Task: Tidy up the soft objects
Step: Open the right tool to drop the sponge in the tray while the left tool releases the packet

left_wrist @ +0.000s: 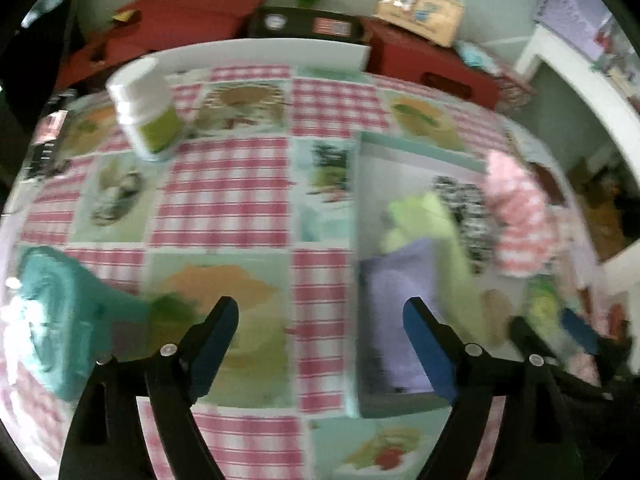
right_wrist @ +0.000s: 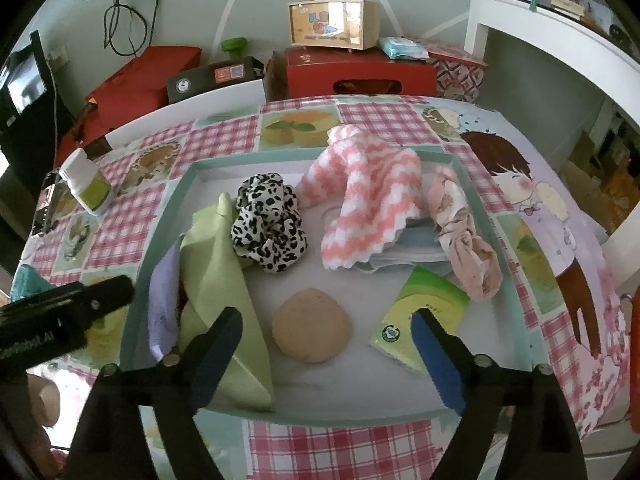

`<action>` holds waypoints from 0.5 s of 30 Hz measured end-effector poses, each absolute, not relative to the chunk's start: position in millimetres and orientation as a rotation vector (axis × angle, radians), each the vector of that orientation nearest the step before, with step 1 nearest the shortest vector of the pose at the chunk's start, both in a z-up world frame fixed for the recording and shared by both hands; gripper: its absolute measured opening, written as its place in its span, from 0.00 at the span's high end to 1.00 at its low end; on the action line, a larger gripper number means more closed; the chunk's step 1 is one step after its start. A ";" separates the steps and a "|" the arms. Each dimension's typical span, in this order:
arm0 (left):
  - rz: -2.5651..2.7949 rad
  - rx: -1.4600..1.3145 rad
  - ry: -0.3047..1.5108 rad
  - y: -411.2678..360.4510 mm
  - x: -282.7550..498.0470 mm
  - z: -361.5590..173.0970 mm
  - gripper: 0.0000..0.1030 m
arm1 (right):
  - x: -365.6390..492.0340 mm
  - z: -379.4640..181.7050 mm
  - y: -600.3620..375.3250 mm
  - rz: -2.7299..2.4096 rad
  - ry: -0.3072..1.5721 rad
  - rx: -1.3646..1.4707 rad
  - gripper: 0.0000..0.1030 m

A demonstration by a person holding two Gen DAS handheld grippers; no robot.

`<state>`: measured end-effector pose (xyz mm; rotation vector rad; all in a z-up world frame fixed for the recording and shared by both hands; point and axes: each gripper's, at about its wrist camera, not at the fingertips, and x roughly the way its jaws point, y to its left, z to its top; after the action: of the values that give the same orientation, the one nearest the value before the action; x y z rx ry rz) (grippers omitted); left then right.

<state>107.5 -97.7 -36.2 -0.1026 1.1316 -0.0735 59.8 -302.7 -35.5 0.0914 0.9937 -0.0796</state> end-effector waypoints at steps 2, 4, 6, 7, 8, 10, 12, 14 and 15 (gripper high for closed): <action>-0.033 -0.069 1.126 -94.1 106.2 -37.6 0.08 | 60.0 -36.3 -302.3 -0.091 0.993 0.078 0.00; -0.008 -0.048 1.117 -90.7 105.6 -38.6 0.02 | 60.1 -36.3 -301.2 -0.094 0.990 0.066 0.00; 0.006 -0.029 1.114 -89.6 105.0 -38.1 0.02 | 60.4 -37.1 -299.5 -0.089 0.991 0.061 0.00; 0.011 -0.015 1.113 -89.7 104.4 -37.9 0.02 | 60.6 -37.5 -298.7 -0.086 0.993 0.058 0.00; 0.014 -0.006 1.112 -90.0 103.7 -37.8 0.02 | 60.8 -37.6 -297.7 -0.086 0.995 0.054 0.00; 0.016 0.005 1.114 -89.2 102.1 -38.3 0.02 | 60.6 -37.3 -295.7 -0.084 0.994 0.045 0.00; 0.015 0.004 1.123 -88.9 101.4 -38.4 0.02 | 59.8 -36.4 -294.2 -0.085 0.992 0.042 0.00; 0.021 0.010 1.126 -88.0 98.3 -37.4 0.02 | 58.7 -35.4 -292.5 -0.085 0.992 0.035 0.00; 0.024 0.017 1.123 -87.4 96.6 -36.4 0.02 | 58.0 -34.9 -291.5 -0.086 0.994 0.032 0.00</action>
<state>96.6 -87.4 -36.4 0.0170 1.1229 0.0243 58.0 -291.5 -34.9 0.0321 0.9938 -0.0863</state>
